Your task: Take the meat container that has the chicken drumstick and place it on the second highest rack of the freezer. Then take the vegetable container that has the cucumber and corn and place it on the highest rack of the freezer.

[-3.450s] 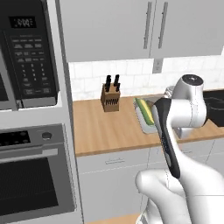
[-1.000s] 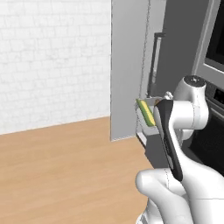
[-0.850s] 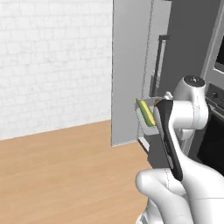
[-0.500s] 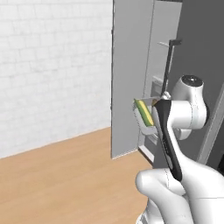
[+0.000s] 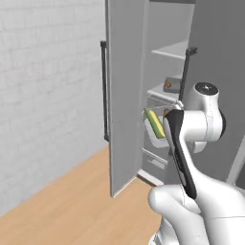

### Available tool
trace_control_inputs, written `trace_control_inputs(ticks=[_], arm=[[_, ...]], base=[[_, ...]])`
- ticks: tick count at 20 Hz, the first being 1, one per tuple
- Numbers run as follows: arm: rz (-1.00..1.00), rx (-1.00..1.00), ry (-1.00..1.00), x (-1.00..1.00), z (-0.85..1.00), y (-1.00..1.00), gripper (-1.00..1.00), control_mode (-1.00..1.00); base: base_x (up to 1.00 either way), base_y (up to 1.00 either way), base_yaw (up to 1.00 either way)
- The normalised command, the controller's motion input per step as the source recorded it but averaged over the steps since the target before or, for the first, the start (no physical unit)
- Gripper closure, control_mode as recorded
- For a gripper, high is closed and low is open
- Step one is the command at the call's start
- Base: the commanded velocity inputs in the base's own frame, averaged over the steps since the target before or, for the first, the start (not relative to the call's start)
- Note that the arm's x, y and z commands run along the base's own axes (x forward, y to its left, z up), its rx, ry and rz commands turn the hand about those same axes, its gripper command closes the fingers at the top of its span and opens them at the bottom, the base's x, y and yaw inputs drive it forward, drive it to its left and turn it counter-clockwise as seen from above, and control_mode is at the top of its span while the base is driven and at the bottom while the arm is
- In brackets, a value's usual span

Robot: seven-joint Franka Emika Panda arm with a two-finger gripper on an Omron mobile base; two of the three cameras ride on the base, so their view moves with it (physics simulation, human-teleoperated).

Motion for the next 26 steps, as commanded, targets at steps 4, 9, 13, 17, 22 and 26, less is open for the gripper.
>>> trace_control_inputs(ticks=[4, 9, 13, 17, 22, 26], arm=[[0.00, 0.00, 0.00, 0.00, 0.00, 0.00, 1.00, 1.00], [0.00, 0.00, 0.00, 0.00, 0.00, 0.00, 1.00, 1.00], [0.00, 0.00, 0.00, 0.00, 0.00, 0.00, 1.00, 1.00], [0.00, 0.00, 0.00, 0.00, 0.00, 0.00, 1.00, 1.00], [0.00, 0.00, 0.00, 0.00, 0.00, 0.00, 1.00, 1.00], [0.00, 0.00, 0.00, 0.00, 0.00, 0.00, 1.00, 1.00]], base=[[0.66, 0.81, -0.66], [0.65, 0.78, -0.65], [0.47, 0.53, -0.61], [0.36, -0.11, -0.36], [0.37, -0.40, -0.03], [0.48, 0.09, -0.04]])
